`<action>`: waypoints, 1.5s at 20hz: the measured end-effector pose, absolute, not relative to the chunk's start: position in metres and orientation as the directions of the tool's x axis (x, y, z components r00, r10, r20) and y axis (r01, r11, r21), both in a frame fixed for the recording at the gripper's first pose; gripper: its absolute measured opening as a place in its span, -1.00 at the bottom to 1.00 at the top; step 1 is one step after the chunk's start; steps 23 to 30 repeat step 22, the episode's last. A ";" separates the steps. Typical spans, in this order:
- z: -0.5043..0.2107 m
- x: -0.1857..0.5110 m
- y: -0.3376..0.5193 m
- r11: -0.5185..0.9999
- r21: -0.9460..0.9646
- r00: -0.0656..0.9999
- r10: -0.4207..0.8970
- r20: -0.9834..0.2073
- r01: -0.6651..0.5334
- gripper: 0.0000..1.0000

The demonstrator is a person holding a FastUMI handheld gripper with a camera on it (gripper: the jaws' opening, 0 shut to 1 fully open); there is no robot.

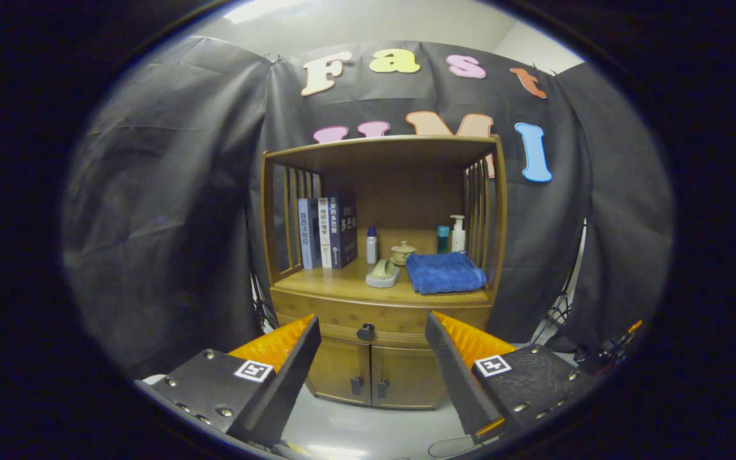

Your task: Pull open the drawer, take out the items inside it, and place them on the countertop above the cabinet.

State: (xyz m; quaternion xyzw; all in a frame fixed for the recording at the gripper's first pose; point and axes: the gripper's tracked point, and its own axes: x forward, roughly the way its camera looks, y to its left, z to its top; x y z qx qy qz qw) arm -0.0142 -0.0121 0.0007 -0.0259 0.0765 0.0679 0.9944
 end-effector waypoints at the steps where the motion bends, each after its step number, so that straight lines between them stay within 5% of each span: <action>1: 0.001 -0.014 -0.012 0.990 -0.041 0.979 0.129 -0.156 -0.137 0.98; 30: -0.025 0.025 -0.007 0.971 -0.070 0.959 0.214 -0.185 -0.230 0.98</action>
